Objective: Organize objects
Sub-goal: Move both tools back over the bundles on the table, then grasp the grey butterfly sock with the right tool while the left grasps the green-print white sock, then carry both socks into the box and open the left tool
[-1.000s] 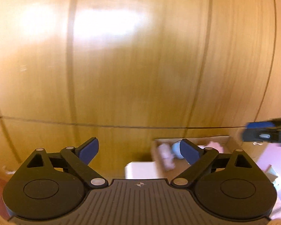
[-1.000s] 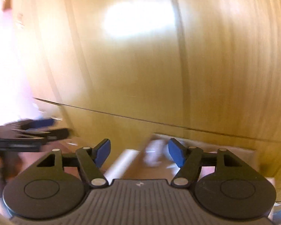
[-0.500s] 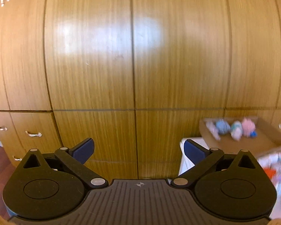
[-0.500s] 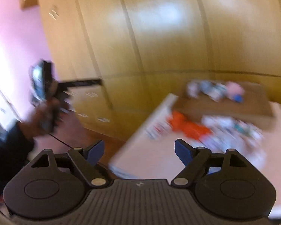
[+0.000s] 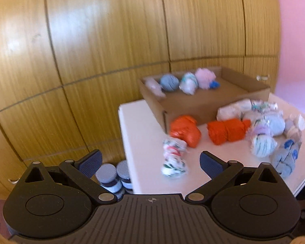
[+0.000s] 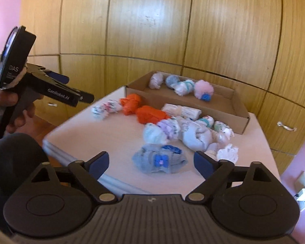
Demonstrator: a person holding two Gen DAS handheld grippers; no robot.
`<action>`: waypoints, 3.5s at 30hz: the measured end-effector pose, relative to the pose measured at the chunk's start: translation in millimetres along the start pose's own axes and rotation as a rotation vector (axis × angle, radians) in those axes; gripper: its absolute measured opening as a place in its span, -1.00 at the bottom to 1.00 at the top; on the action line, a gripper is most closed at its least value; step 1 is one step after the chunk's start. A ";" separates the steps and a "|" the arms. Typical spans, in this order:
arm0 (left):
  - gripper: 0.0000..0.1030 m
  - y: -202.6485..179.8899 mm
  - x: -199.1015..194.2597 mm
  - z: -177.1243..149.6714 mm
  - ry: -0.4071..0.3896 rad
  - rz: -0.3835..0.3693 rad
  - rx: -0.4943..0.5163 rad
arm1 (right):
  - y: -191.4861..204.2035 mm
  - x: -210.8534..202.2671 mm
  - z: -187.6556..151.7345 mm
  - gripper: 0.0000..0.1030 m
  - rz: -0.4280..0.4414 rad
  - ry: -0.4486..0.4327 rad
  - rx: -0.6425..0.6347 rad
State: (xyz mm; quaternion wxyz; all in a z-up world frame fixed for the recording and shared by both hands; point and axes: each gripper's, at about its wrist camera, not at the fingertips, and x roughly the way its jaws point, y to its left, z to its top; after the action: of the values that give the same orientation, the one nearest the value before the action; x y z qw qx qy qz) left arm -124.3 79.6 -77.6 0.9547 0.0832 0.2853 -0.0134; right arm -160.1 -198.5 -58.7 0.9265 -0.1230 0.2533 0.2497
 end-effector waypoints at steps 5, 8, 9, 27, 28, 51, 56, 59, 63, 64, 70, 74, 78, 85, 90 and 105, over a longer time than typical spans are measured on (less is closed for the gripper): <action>0.97 -12.5 28.8 3.3 0.059 0.015 0.015 | -8.9 22.1 -10.1 0.81 -0.019 0.004 0.038; 0.96 -14.8 36.4 6.9 0.084 0.018 0.003 | -13.0 31.5 -13.1 0.79 -0.010 -0.002 0.061; 0.95 -16.3 41.7 6.9 0.090 0.018 0.004 | -13.2 34.1 -14.2 0.79 -0.006 -0.003 0.063; 0.64 -20.5 66.4 7.5 0.116 -0.017 -0.009 | -6.5 50.1 -17.1 0.50 0.014 -0.015 0.019; 0.60 -21.5 66.2 7.9 0.114 -0.022 -0.006 | -7.2 51.2 -17.4 0.50 0.015 -0.010 0.020; -0.35 -30.1 59.7 9.8 0.131 -0.077 -0.031 | -6.2 43.3 -15.8 0.18 0.046 -0.033 0.005; -0.35 -25.6 48.3 13.9 0.117 -0.067 -0.042 | -8.1 34.0 -11.0 0.18 0.047 -0.056 0.001; -0.35 -26.7 38.0 21.7 0.098 -0.072 -0.042 | -11.7 26.9 -5.7 0.18 0.043 -0.070 0.003; -0.35 -33.7 24.7 40.5 0.060 -0.088 -0.025 | -20.5 16.9 5.2 0.18 0.033 -0.097 0.000; -0.35 -35.9 22.5 45.8 0.051 -0.093 -0.020 | -25.0 14.3 8.8 0.18 0.029 -0.103 0.003; -0.34 -61.4 14.7 86.1 -0.011 -0.153 0.030 | -68.1 3.7 35.2 0.18 -0.001 -0.144 0.015; -0.34 -86.8 23.4 120.0 -0.043 -0.214 0.064 | -102.2 4.0 55.1 0.18 -0.031 -0.166 -0.015; -0.34 -107.4 51.0 157.6 -0.028 -0.281 0.037 | -131.6 14.0 74.8 0.18 -0.054 -0.177 -0.087; -0.34 -134.5 133.3 202.4 0.098 -0.370 -0.070 | -176.4 64.2 101.0 0.19 -0.026 -0.123 -0.194; -0.34 -148.9 194.8 210.7 0.172 -0.360 -0.127 | -198.7 112.1 108.9 0.19 0.004 -0.056 -0.244; -0.16 -145.5 194.8 164.5 0.187 -0.211 0.093 | -212.7 180.1 103.6 0.19 0.093 0.009 -0.202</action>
State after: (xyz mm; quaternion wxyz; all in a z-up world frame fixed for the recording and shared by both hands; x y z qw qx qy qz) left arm 117.3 -86.9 -70.7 0.9124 0.0975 0.3793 -0.1190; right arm 128.4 -269.4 -45.6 0.8956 -0.2049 0.2364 0.3163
